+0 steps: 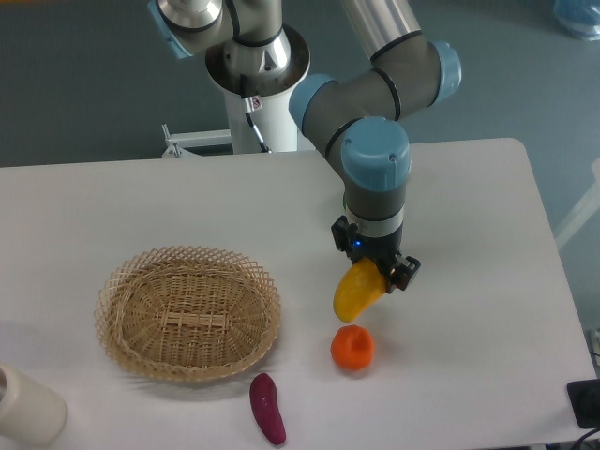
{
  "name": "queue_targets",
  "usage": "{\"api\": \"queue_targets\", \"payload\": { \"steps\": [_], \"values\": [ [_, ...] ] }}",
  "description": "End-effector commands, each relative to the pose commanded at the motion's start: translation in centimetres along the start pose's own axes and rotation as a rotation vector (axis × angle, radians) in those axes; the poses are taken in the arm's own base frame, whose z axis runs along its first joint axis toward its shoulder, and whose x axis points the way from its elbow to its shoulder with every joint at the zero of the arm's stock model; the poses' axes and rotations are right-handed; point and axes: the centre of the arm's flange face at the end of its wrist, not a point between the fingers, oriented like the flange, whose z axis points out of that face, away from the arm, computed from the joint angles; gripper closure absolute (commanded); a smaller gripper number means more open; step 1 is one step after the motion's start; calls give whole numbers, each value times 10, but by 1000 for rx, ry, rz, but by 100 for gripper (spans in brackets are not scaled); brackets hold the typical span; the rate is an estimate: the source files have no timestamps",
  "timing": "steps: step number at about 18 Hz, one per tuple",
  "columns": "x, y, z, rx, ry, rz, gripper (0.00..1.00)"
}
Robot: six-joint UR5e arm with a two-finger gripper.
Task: Place the mango on the table
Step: 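Carry the yellow mango in the gripper toward the bok choy area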
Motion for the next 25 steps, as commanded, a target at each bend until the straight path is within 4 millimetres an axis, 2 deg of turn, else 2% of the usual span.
{"api": "queue_targets", "payload": {
  "steps": [9,14,20,21,23,25],
  "values": [
    [-2,-1,-1,2,-1,-3,50],
    [6,0,6,2,18,-7,51],
    [27,5,25,-3,56,5,51],
    [34,6,31,-6,71,21,52],
    [49,16,28,-6,82,99,52],
    [71,23,33,-10,104,180,52]
  ]
}}
